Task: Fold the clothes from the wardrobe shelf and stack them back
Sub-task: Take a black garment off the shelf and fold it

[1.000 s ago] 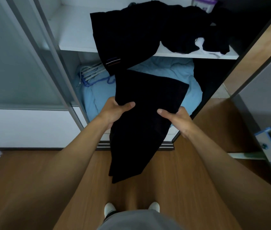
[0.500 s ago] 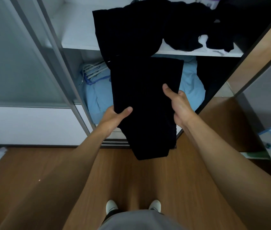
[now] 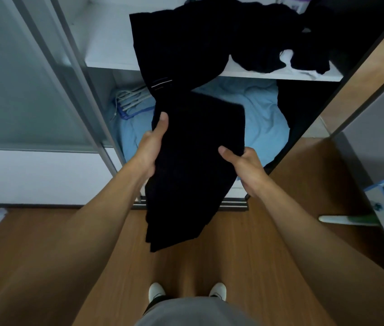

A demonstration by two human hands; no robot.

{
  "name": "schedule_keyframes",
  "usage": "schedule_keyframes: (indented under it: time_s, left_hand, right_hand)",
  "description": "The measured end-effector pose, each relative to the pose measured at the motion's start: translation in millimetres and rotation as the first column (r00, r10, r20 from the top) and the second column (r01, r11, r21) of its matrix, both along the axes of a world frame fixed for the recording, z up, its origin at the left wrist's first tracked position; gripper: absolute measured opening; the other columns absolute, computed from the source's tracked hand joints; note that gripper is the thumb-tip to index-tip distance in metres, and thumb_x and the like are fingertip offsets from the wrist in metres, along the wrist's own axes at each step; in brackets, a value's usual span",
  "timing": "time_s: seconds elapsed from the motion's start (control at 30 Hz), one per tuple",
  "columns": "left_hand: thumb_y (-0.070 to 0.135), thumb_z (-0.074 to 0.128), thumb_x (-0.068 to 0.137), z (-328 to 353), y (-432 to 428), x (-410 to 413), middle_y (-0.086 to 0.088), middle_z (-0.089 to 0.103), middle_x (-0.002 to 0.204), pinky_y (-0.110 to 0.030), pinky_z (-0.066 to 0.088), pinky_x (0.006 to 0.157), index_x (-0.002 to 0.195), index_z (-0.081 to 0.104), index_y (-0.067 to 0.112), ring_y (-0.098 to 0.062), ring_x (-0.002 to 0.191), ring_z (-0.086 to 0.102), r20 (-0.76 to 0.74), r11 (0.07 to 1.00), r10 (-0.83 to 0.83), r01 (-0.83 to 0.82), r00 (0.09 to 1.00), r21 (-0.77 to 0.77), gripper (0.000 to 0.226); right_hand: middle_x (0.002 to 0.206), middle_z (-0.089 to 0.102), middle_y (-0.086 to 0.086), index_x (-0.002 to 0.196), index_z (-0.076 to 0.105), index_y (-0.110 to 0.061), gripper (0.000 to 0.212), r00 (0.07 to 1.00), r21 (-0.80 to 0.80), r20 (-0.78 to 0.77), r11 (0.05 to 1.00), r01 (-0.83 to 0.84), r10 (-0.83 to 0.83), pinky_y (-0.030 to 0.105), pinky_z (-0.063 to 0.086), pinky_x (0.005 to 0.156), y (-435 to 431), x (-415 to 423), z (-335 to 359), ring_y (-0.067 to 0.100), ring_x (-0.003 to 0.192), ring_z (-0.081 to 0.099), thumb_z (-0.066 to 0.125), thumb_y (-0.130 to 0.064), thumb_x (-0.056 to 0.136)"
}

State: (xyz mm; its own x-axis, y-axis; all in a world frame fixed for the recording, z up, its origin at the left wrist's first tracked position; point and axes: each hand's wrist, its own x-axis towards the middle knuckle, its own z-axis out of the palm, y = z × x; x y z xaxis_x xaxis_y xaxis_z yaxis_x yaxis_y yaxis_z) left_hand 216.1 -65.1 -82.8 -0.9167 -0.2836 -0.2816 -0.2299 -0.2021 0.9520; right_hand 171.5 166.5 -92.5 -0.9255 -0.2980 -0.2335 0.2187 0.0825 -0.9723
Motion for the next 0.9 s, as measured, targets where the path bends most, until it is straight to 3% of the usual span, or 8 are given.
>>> schedule_keyframes:
  time_s: [0.1, 0.23, 0.37, 0.43, 0.5, 0.6, 0.73, 0.9]
  left_hand:
    - [0.076, 0.045, 0.088, -11, -22, 12, 0.007, 0.068, 0.128, -0.027, 0.048, 0.099, 0.122, 0.069, 0.035, -0.009, 0.119, 0.063, -0.041, 0.988, -0.113, 0.117, 0.993, 0.102, 0.059]
    - [0.055, 0.032, 0.104, -40, -21, 19, 0.001, 0.064, 0.134, -0.042, 0.044, 0.108, 0.138, 0.053, 0.03, -0.013, 0.12, 0.061, 0.039, 0.997, -0.048, 0.051, 0.998, -0.061, 0.047]
    - [0.069, 0.057, 0.085, -40, -2, 16, 0.013, 0.049, 0.137, -0.029, 0.041, 0.107, 0.152, 0.024, 0.036, -0.01, 0.121, 0.055, 0.071, 0.978, -0.048, 0.061, 0.996, -0.199, 0.082]
    - [0.07, 0.072, 0.071, -38, 4, 15, 0.017, 0.059, 0.123, -0.02, 0.047, 0.095, 0.145, 0.036, 0.033, -0.004, 0.108, 0.062, 0.086, 0.954, -0.108, 0.128, 0.99, -0.27, 0.09]
    - [0.062, 0.074, 0.076, -36, 7, 12, 0.008, 0.075, 0.105, -0.017, 0.054, 0.079, 0.122, 0.062, 0.025, -0.009, 0.094, 0.072, 0.085, 0.944, -0.148, 0.166, 0.985, -0.284, 0.06]
    - [0.043, 0.071, 0.089, -30, 9, 10, 0.001, 0.078, 0.089, -0.016, 0.055, 0.062, 0.1, 0.074, 0.021, -0.015, 0.082, 0.075, 0.054, 0.962, -0.153, 0.161, 0.987, -0.223, 0.025]
    - [0.034, 0.073, 0.09, -23, 11, 8, -0.006, 0.078, 0.09, -0.023, 0.057, 0.063, 0.098, 0.075, 0.013, -0.021, 0.082, 0.076, 0.053, 0.998, -0.045, 0.047, 0.998, -0.039, 0.023]
    - [0.045, 0.071, 0.087, -12, -1, 8, -0.008, 0.078, 0.098, -0.032, 0.059, 0.07, 0.108, 0.073, 0.014, -0.023, 0.087, 0.075, 0.105, 0.997, -0.008, 0.0, 0.994, 0.071, 0.037]
  right_hand:
    - [0.1, 0.077, 0.01, 0.104, 0.073, -0.007, 0.022, 0.995, -0.075, 0.068, 0.994, 0.073, -0.068, 0.029, 0.061, 0.079, -10, -4, 5, 0.022, 0.093, 0.075, 0.07, -0.026, 0.093]
    - [0.097, 0.078, 0.012, 0.108, 0.071, -0.004, 0.026, 0.982, -0.062, 0.172, 0.994, 0.089, -0.077, 0.028, 0.06, 0.066, -15, -10, 11, 0.023, 0.086, 0.076, 0.07, -0.025, 0.093]
    - [0.093, 0.078, 0.011, 0.105, 0.071, -0.005, 0.021, 0.957, -0.044, 0.267, 0.99, 0.133, -0.117, 0.032, 0.06, 0.064, -14, -17, 18, 0.024, 0.082, 0.076, 0.07, -0.022, 0.093]
    - [0.097, 0.077, 0.013, 0.11, 0.069, -0.004, 0.025, 0.948, -0.047, 0.287, 0.987, 0.155, -0.135, 0.034, 0.06, 0.065, -14, -22, 24, 0.026, 0.083, 0.076, 0.071, -0.021, 0.092]
    - [0.104, 0.075, 0.016, 0.12, 0.064, -0.004, 0.038, 0.952, -0.036, 0.274, 0.988, 0.15, -0.135, 0.036, 0.061, 0.066, -14, -26, 29, 0.028, 0.087, 0.076, 0.073, -0.023, 0.089]
    - [0.106, 0.075, 0.015, 0.127, 0.06, -0.005, 0.05, 0.965, -0.021, 0.246, 0.995, 0.095, -0.086, 0.033, 0.06, 0.065, -14, -26, 34, 0.025, 0.087, 0.076, 0.077, -0.029, 0.086]
    - [0.115, 0.074, 0.009, 0.124, 0.066, -0.009, 0.044, 0.969, -0.121, 0.217, 0.989, -0.089, 0.114, 0.03, 0.059, 0.08, 0, -15, 23, 0.022, 0.106, 0.072, 0.073, -0.035, 0.089]
    - [0.113, 0.076, 0.002, 0.121, 0.068, -0.012, 0.035, 0.98, 0.059, 0.145, 0.988, -0.145, 0.135, 0.032, 0.052, 0.101, 0, 8, -10, 0.015, 0.108, 0.07, 0.069, -0.033, 0.093]
